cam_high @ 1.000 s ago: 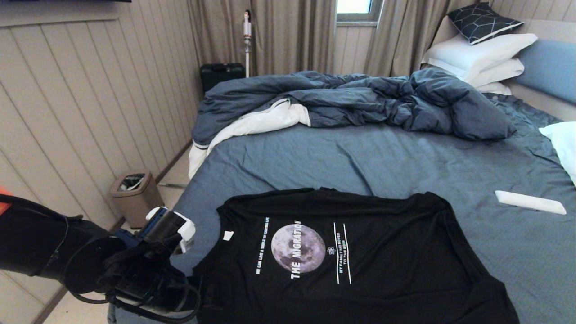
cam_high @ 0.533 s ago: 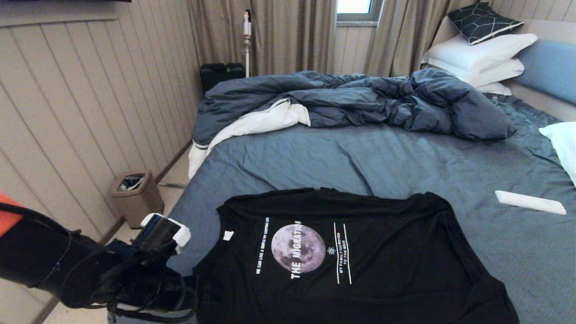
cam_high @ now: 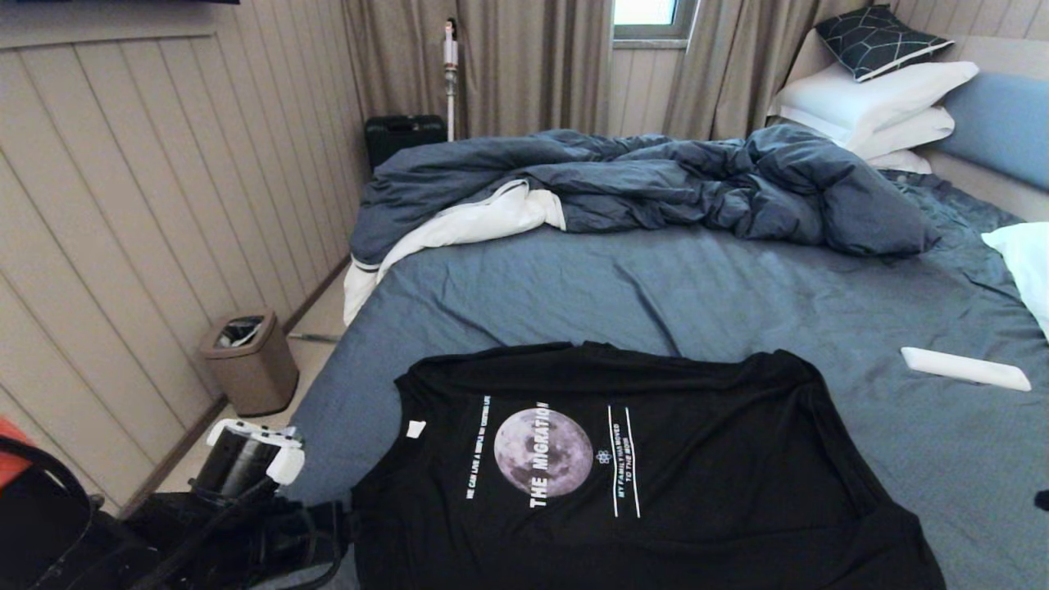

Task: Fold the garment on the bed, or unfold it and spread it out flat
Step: Fold the black T-shirt

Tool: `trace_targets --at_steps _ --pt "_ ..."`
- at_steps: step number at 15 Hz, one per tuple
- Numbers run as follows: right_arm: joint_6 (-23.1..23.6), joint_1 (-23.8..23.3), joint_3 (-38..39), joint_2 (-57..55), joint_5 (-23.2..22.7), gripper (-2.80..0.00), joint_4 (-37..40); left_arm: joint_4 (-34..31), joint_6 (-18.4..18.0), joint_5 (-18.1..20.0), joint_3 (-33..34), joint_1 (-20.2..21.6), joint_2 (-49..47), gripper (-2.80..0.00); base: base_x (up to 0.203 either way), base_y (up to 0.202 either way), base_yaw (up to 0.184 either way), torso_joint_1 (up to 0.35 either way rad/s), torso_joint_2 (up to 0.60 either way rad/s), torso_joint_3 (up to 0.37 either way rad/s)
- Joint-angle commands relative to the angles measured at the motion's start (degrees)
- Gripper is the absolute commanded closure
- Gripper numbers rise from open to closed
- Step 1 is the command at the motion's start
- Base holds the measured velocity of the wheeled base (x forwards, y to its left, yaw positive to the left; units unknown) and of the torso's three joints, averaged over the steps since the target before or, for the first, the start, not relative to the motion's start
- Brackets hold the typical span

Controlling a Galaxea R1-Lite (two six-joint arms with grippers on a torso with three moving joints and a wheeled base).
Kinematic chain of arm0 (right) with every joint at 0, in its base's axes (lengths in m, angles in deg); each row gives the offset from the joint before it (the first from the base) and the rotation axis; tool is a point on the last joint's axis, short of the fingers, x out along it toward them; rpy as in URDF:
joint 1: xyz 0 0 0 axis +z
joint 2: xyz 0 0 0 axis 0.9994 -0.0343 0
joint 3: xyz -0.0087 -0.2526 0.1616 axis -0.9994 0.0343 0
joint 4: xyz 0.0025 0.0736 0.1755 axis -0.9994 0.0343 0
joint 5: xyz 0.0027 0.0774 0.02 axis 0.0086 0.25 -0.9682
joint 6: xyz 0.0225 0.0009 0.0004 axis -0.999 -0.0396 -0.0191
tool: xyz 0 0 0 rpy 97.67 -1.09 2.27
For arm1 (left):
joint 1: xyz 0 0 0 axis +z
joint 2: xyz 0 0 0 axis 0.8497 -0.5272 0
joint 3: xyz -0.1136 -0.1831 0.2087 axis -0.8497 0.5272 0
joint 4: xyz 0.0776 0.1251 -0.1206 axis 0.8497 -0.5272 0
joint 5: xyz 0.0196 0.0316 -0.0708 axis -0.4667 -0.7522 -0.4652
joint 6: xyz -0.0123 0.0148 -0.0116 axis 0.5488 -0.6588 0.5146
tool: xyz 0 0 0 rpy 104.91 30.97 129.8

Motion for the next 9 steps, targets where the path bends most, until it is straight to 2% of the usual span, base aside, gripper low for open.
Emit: trace_targets --at_steps 1,6,9 --pt "0.1 -0.3 0.8 -0.6 -1.1 0.00 -0.4 2.8 0.6 -3.1 -0.6 -0.9 -3.2 -2.80 0.000 0.000 0.000 0.000 0.00 0.000" --pt "0.4 -0.6 3.5 -1.4 -1.7 0.00 -4.9 -5.1 2.3 -3.2 -10.9 -2.5 -5.6 -2.80 0.000 0.000 0.000 0.000 0.00 0.000" --pt "0.7 -0.7 3.4 -1.0 -1.7 0.00 -4.9 -8.3 4.2 -2.3 -11.7 -2.9 -5.1 -2.80 0.000 0.000 0.000 0.000 0.00 0.000"
